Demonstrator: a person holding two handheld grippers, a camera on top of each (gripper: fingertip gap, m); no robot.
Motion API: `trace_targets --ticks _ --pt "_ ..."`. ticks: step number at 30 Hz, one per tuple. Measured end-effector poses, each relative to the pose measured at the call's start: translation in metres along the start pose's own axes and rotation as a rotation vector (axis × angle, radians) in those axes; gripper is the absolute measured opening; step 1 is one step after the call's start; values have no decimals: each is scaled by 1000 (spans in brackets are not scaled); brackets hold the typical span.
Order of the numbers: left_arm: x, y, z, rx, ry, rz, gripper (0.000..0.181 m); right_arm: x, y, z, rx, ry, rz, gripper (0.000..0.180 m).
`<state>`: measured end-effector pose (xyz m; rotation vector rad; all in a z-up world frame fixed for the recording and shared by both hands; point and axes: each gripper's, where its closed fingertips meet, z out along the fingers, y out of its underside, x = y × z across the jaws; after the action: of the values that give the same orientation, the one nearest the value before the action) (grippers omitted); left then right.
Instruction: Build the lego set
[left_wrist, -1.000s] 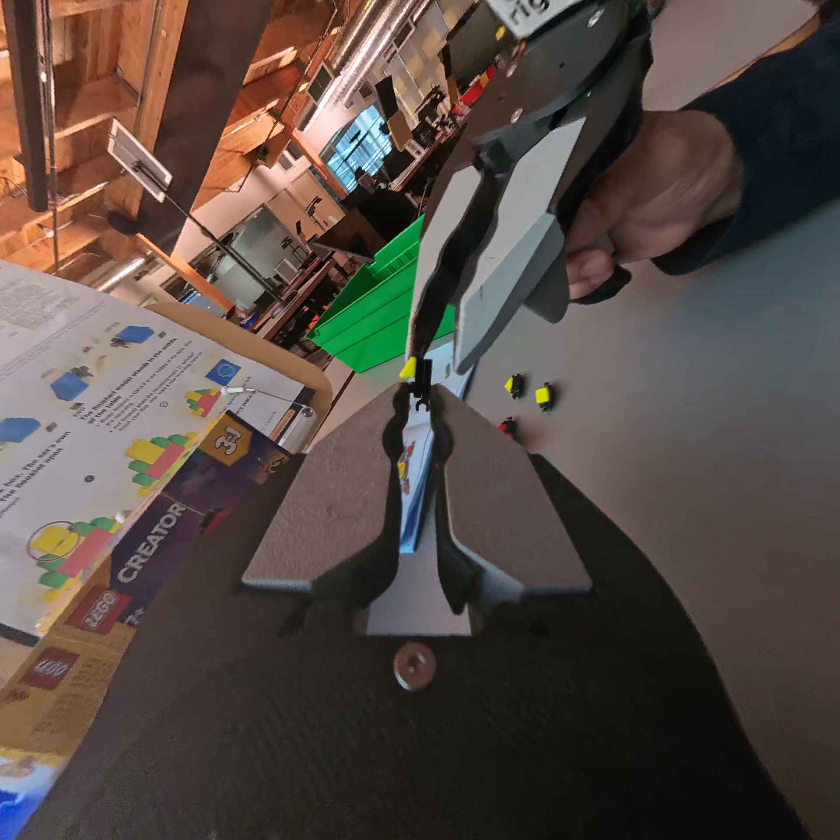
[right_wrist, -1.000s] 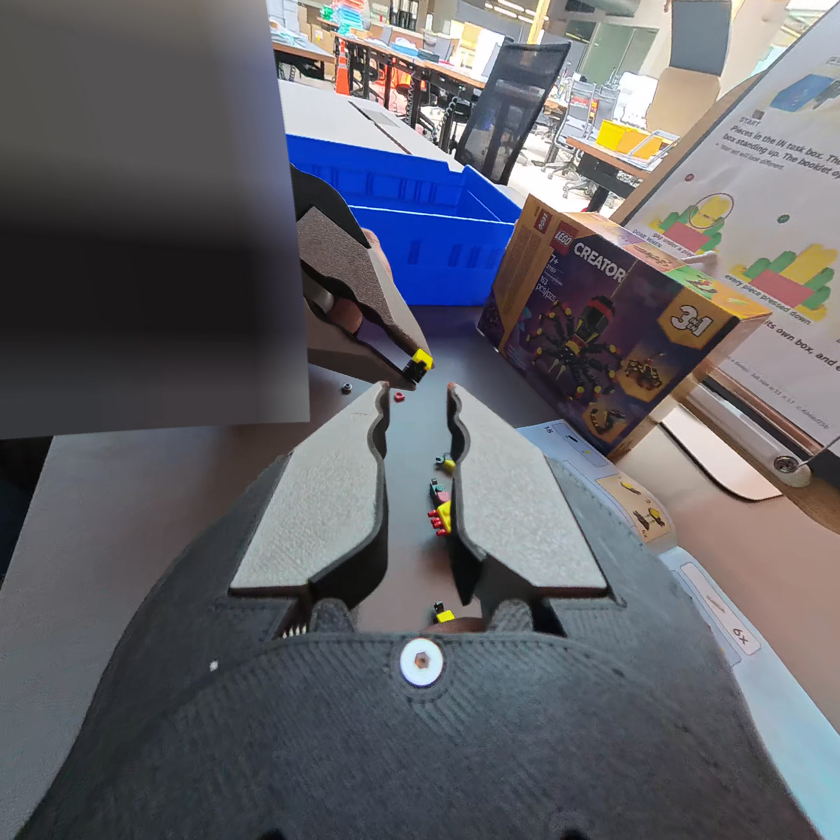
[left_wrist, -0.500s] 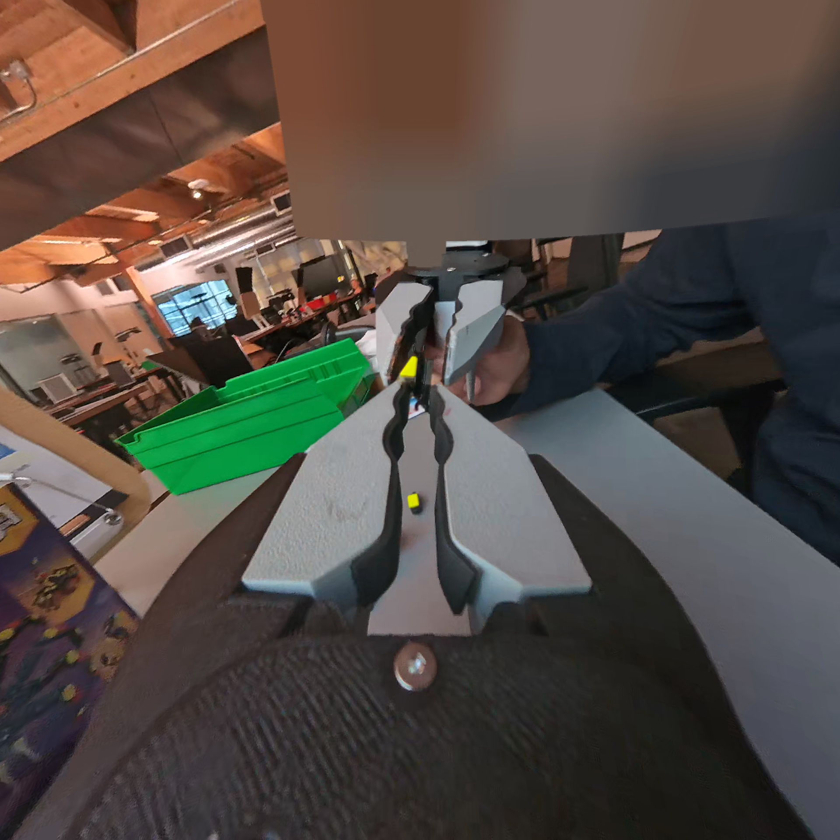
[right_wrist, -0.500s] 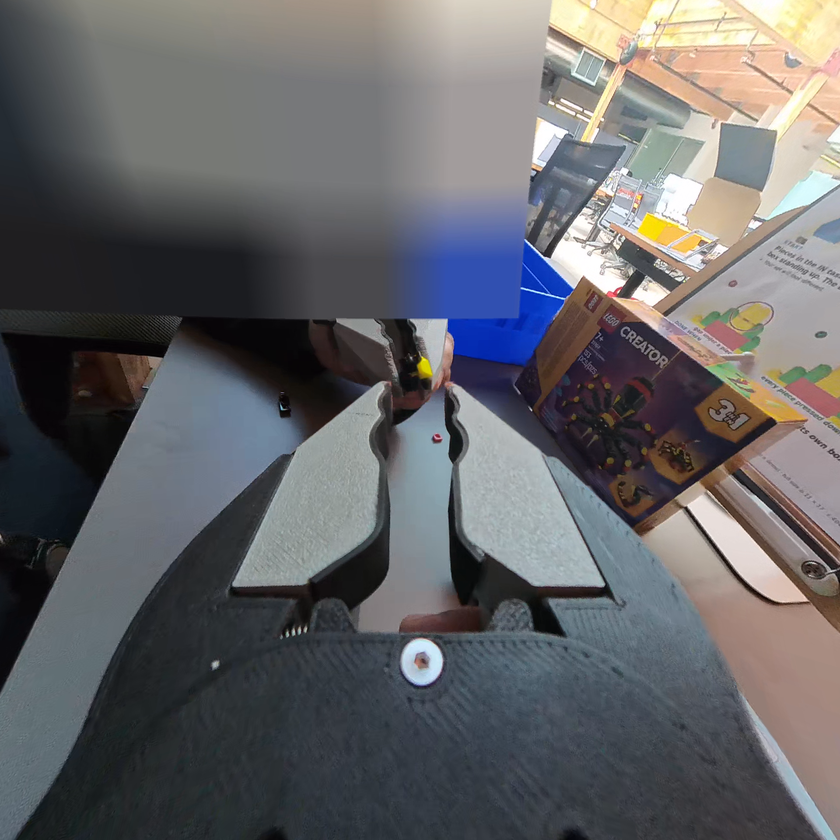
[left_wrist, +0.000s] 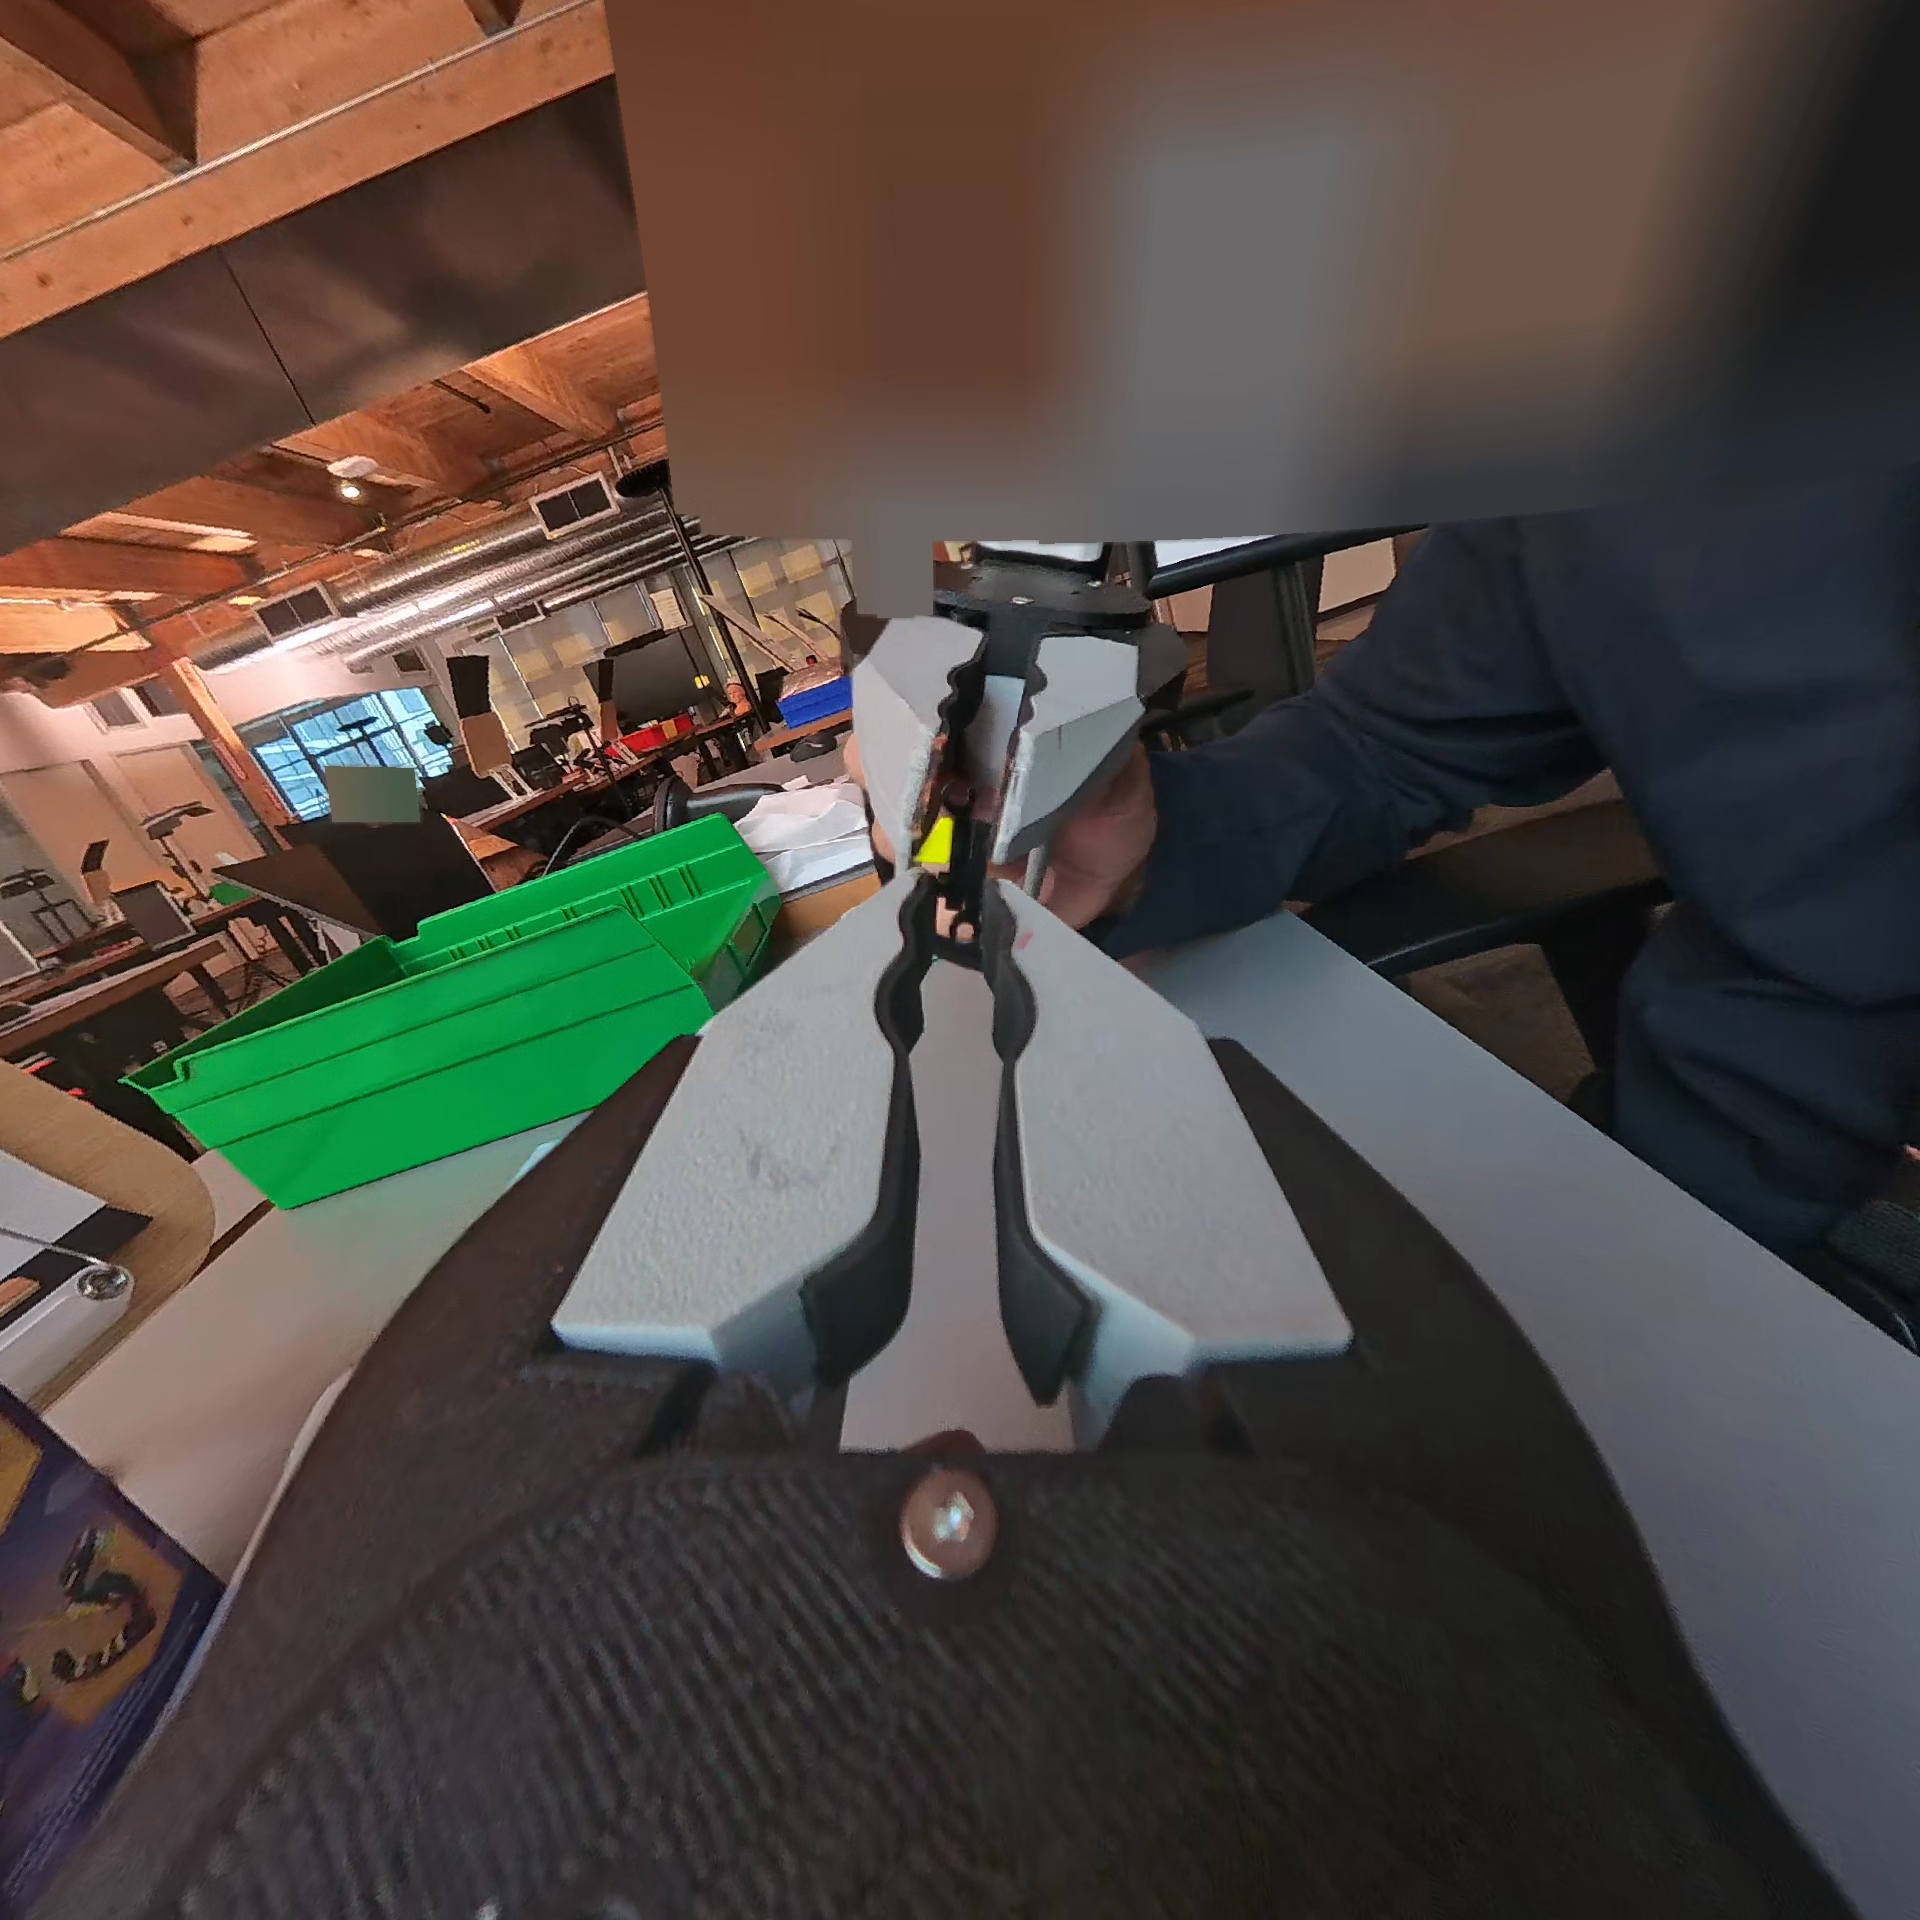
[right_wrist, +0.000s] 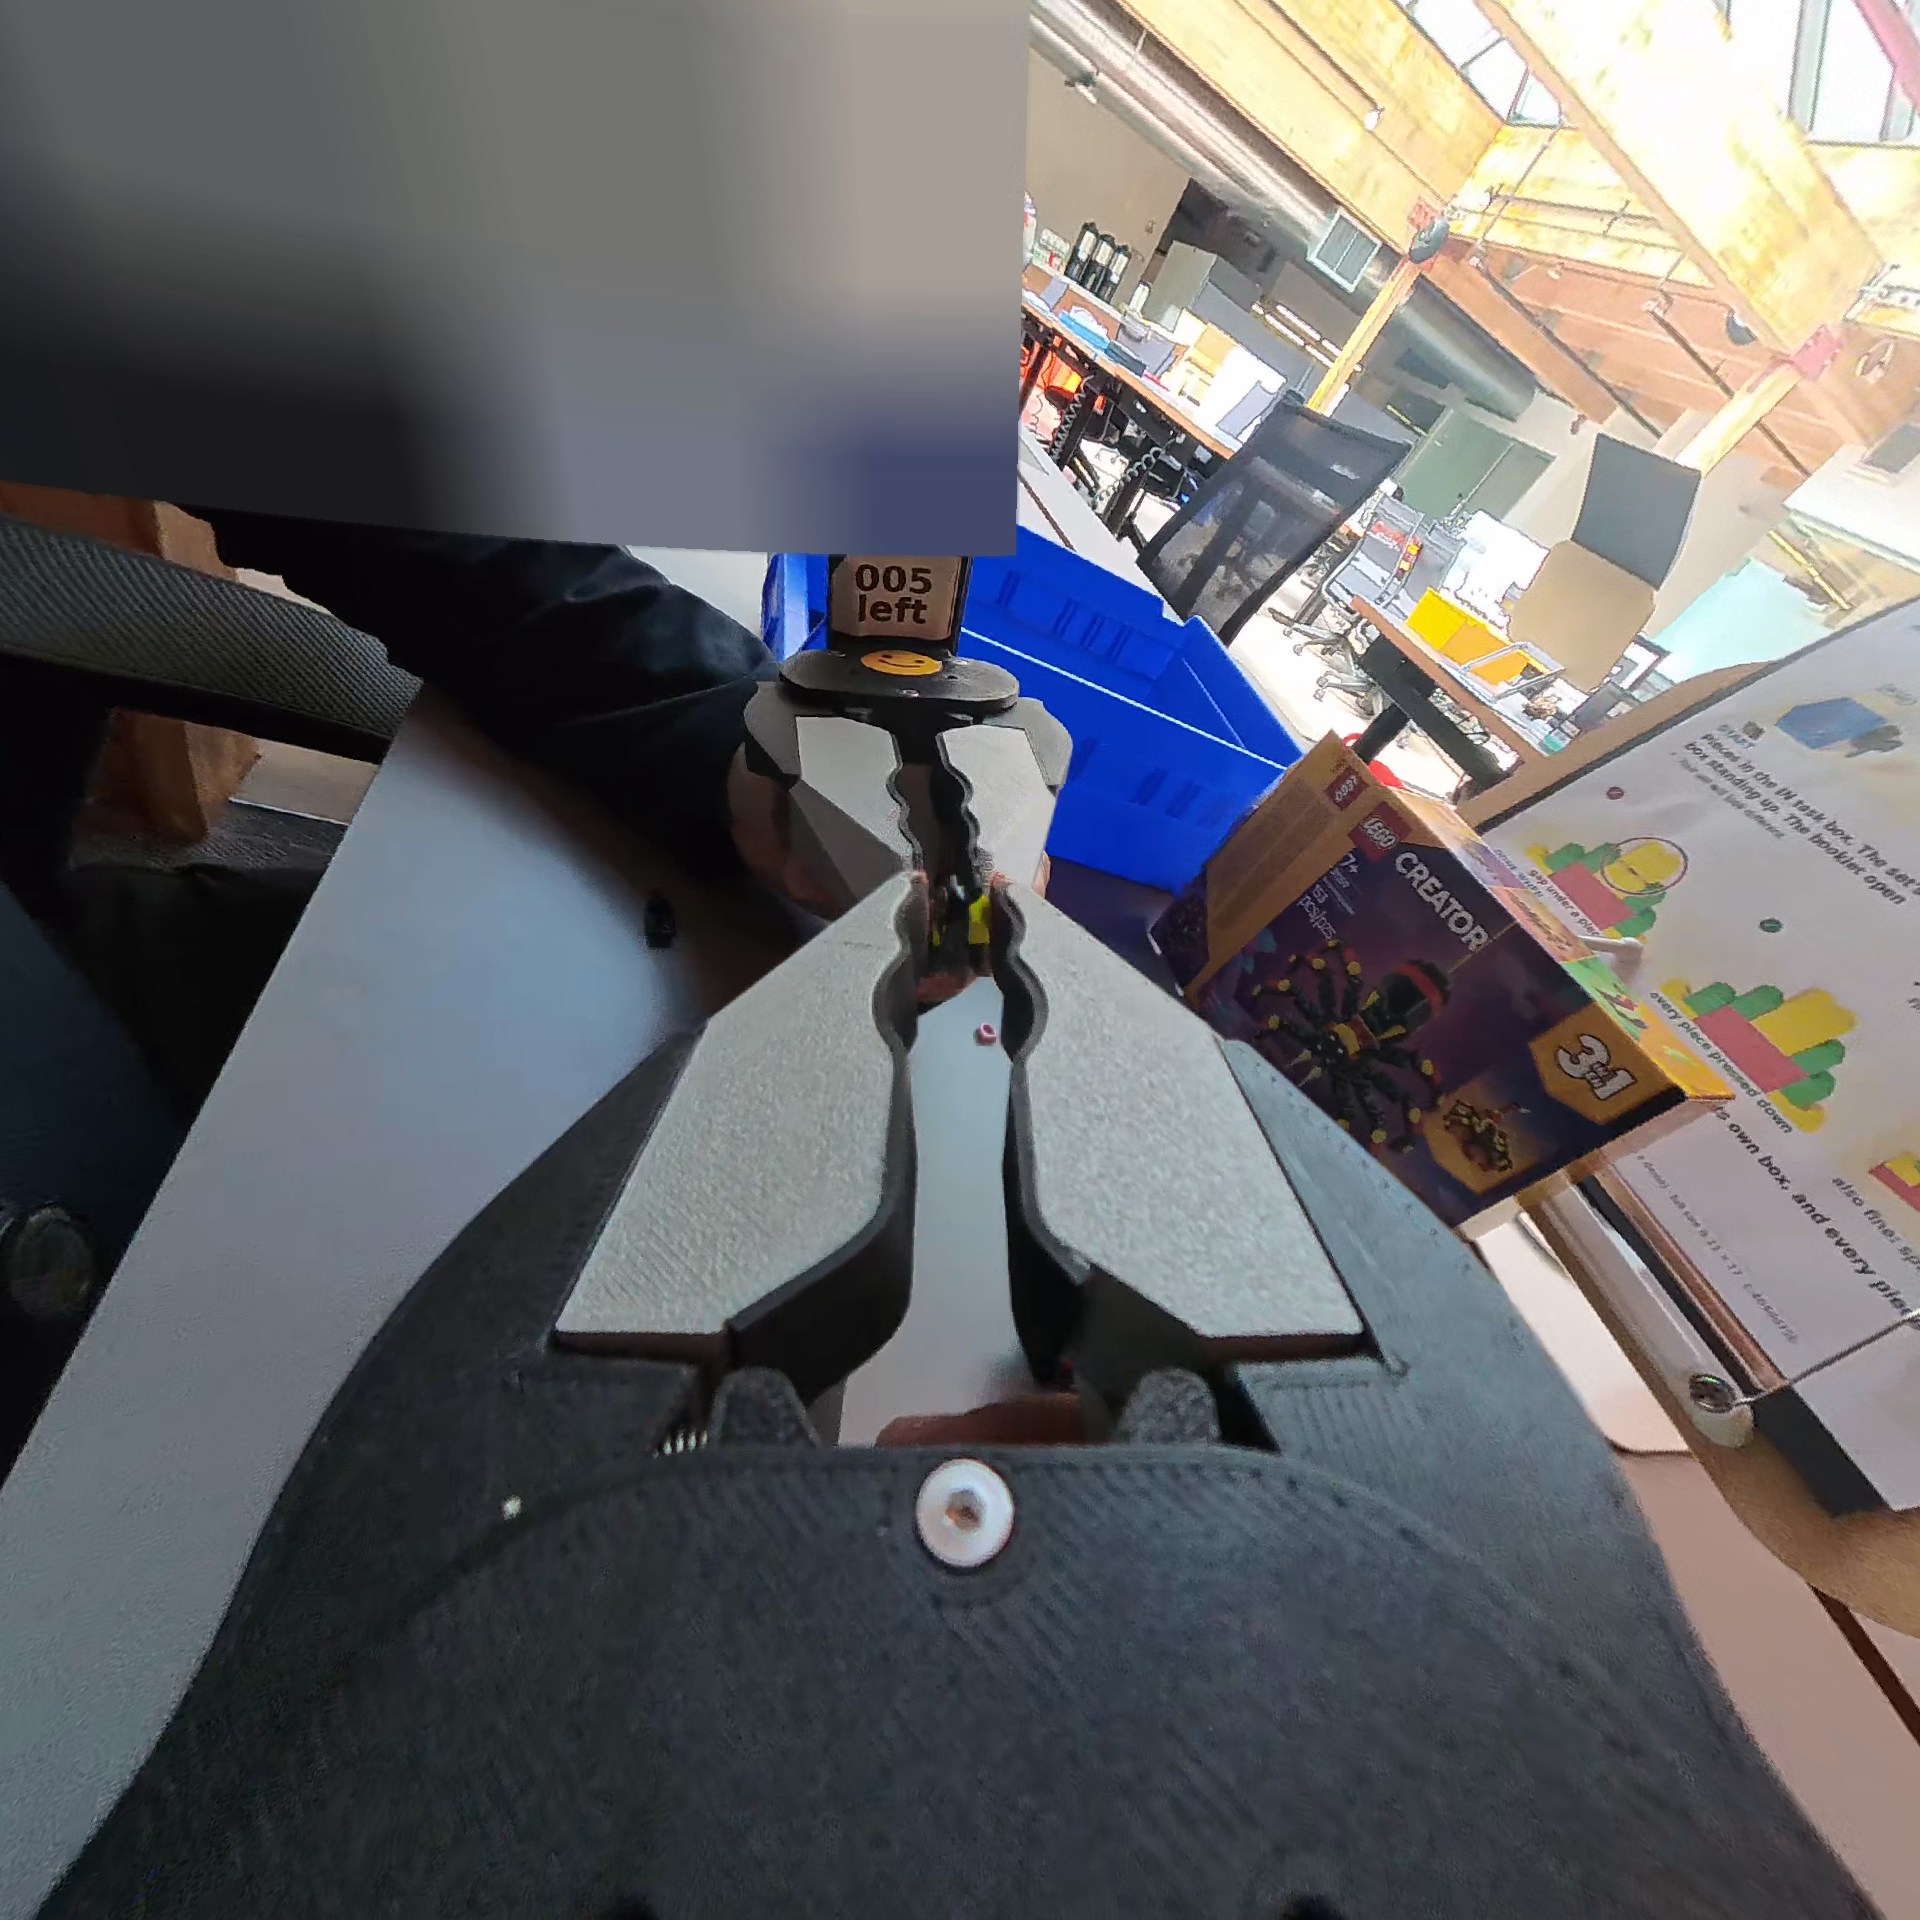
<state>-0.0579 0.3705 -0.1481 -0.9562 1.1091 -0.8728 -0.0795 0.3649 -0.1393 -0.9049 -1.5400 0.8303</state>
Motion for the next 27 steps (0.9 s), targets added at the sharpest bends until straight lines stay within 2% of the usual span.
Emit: trace_targets --ticks 6,11,16,19,21,22,27 --pt "7 1 3 -19 39 -31 6 -5 1 -3 -51 36 -130 8" --pt "10 3 4 -40 47 -9 6 -8 3 -3 -74 32 -162 8" --pt "-3 5 1 -82 -25 50 6 2 4 1 -27 51 -70 8" --pt "-22 29 -4 -264 -154 204 6 14 21 1 -69 25 69 9" --pt "-33 46 -10 -396 -231 315 6 30 40 -1 -125 38 222 21" --pt "-41 54 -13 -463 -279 345 6 39 51 -3 -154 46 299 28" --pt "-66 98 -39 -821 -389 424 6 74 96 -20 -239 95 614 30"
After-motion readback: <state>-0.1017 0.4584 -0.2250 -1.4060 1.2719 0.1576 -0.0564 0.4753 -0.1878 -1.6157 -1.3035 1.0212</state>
